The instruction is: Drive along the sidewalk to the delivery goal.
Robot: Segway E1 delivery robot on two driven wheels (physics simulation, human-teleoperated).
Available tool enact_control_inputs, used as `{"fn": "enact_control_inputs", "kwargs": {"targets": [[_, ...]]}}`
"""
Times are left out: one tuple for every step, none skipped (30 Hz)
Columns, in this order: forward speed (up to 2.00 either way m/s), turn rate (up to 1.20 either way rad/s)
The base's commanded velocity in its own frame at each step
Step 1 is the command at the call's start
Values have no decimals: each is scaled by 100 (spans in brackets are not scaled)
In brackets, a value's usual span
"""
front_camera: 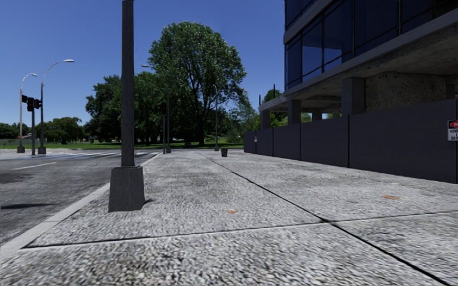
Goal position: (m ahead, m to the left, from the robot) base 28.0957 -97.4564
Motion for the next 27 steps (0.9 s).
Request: {"fn": "enact_control_inputs", "kwargs": {"targets": [[200, 0], [200, 0], [200, 0], [200, 0], [200, 0], [200, 0], [200, 0], [200, 0], [200, 0], [200, 0], [200, 0], [200, 0], [200, 0], [200, 0], [200, 0], [200, 0], [200, 0], [200, 9], [200, 9], [200, 23], [200, 26], [200, 26], [200, 27], [200, 27], [200, 27], [200, 27], [200, 27]]}}
